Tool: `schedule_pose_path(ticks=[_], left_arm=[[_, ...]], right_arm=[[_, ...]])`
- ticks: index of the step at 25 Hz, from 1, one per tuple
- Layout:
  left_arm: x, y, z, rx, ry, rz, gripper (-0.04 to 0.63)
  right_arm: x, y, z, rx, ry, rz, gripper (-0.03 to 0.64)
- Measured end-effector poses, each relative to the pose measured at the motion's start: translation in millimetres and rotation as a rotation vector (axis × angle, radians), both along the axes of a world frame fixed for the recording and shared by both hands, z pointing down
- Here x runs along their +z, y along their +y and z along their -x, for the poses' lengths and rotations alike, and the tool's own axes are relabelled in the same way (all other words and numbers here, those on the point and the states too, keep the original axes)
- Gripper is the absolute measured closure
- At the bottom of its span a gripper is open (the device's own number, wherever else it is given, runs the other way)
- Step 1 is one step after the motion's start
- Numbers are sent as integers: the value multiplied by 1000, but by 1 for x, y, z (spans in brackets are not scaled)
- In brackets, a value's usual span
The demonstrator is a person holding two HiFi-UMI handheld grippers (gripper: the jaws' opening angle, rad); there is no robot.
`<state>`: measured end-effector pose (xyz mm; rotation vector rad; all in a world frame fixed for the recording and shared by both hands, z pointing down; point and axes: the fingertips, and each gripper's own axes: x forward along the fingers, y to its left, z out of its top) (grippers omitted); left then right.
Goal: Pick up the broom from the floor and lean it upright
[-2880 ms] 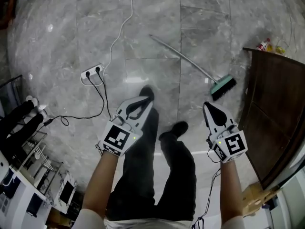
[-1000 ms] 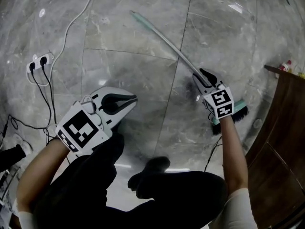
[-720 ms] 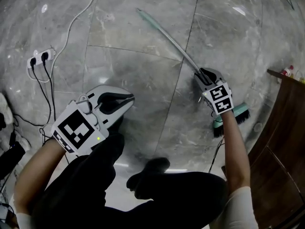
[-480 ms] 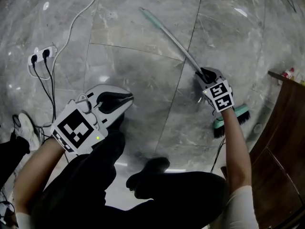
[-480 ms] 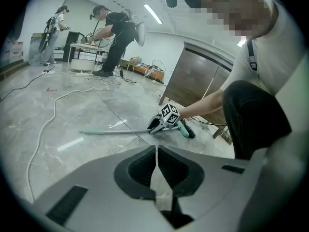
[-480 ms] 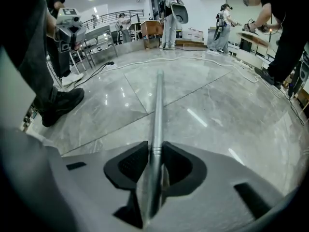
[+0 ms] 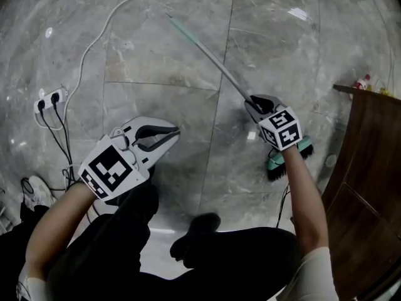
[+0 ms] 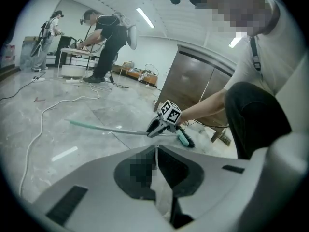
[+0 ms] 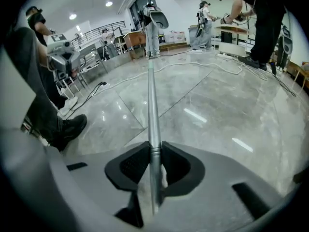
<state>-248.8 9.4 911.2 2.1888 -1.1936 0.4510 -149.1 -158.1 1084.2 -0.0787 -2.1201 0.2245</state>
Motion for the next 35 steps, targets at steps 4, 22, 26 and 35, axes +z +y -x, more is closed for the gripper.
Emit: schedule_pose_path(ticks=[4,22,26,35], left_arm=[[-10,-24,-13,41,6,-38,580],[-85,-120,-73,218,29,-172,580],[-102,-138,-87,272,25,-188,580],[-162,-173,-149,410,113,-230,580]], right_arm=[[-44,-14,-8,88,-66,44,535],[-195,-70,-112,520,-299,124,538],[-222,-73,-143,617,-352,146,540],[-263,-67,-217,873,-494,227,538]])
